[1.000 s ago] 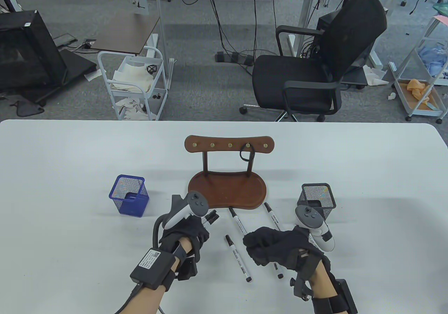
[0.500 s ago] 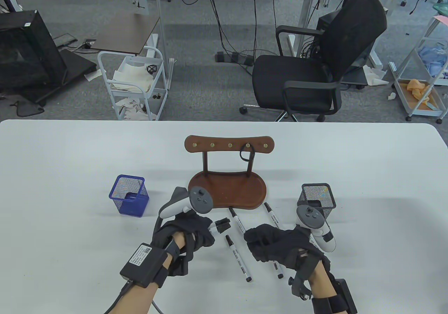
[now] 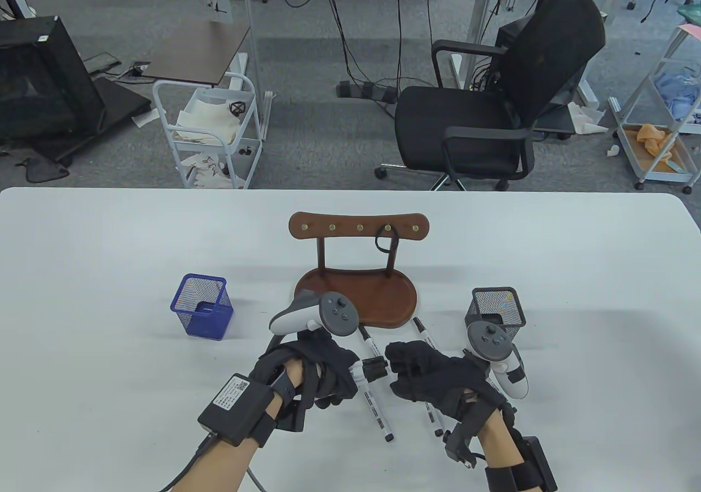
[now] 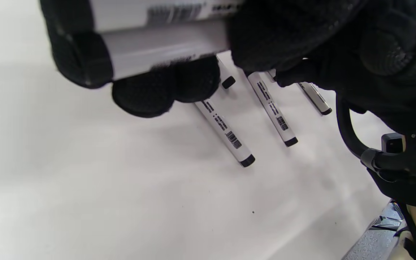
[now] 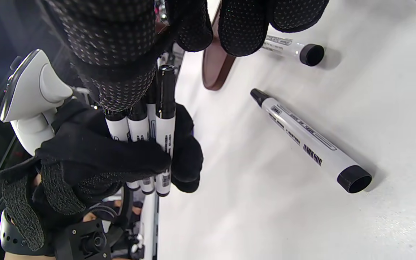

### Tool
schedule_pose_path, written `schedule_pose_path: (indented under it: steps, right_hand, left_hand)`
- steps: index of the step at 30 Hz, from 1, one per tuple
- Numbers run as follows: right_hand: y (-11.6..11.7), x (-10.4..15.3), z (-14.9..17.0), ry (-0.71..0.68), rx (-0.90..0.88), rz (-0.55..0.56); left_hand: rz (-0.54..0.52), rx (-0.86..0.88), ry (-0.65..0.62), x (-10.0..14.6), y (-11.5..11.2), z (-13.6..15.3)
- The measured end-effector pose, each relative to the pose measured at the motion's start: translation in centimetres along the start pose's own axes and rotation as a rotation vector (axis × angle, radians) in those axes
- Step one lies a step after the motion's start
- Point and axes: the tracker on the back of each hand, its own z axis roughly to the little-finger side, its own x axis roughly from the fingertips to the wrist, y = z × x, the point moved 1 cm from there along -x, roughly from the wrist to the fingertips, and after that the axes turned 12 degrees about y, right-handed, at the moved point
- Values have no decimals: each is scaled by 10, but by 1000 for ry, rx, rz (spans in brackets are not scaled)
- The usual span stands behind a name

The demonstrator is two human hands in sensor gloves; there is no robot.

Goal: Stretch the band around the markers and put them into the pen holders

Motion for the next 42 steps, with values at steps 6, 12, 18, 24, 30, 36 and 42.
schedule_pose_path:
  steps: [6, 12, 18, 24, 30, 36, 42]
  right_hand:
    - [2, -3, 0, -1, 7, -6]
    - [4, -9, -4, 7, 52, 8]
    - [6, -11, -8, 17, 115, 78]
    - [7, -14, -8, 48, 155, 95]
    - [9, -16, -8, 70, 185, 98]
    - [7, -17, -7, 71, 155, 69]
    - [2, -17, -5, 51, 89, 20]
  left_hand:
    - [23, -12, -11, -6, -1, -5]
    - [36, -25, -25, -12, -1, -8]
    - [44, -17, -40, -16, 1, -9]
    - [52, -21, -40, -17, -1, -13]
    - [52, -31, -49, -18, -2, -17]
    - [46, -2, -116, -19, -2, -16]
    - [51, 96, -247, -16, -1, -8]
